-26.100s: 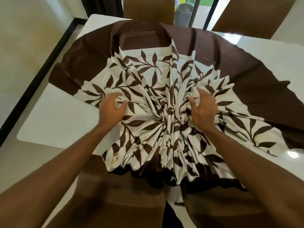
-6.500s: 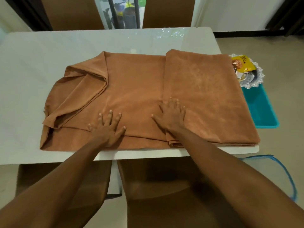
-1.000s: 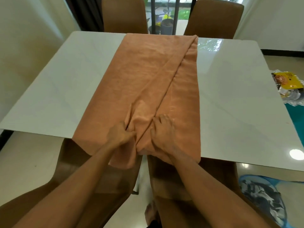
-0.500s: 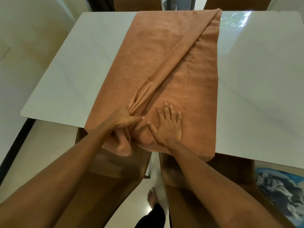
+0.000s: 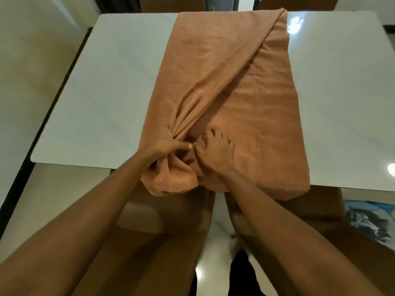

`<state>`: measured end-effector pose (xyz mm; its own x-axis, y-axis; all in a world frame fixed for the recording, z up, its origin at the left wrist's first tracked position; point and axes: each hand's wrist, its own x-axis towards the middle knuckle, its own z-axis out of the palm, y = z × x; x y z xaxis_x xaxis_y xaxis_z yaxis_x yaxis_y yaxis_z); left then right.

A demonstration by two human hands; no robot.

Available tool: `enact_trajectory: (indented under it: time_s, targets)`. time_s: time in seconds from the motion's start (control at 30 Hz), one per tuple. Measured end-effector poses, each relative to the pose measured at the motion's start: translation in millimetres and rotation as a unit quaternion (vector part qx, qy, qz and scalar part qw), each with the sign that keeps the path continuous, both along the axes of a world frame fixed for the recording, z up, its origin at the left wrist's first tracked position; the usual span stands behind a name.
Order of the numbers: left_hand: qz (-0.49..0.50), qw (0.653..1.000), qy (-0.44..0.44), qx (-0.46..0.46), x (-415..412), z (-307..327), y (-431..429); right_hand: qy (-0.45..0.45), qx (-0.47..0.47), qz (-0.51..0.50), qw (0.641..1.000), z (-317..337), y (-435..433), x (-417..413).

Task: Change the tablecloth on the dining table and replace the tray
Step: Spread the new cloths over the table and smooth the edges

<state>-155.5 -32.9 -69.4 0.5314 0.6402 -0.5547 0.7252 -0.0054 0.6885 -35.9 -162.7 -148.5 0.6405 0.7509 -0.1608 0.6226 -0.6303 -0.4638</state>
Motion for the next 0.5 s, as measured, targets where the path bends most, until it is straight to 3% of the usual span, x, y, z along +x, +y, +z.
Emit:
enact_trajectory:
  time_s: [0.07, 0.3, 0.5]
  targets:
    - [-0.071, 0.992, 0.063, 0.085, -6, -1, 18, -0.024, -0.016, 0.018, 0.999, -19, 3, -27]
    - [0.001, 0.976, 0.071, 0.207, -86, -1, 113, -0.118, -0.057, -0.007, 0.991, -33, 8, -37]
    - [0.037, 0.946, 0.126, 0.295, -171, -9, 177, -0.107, -0.089, -0.013, 0.99, -30, 14, -37]
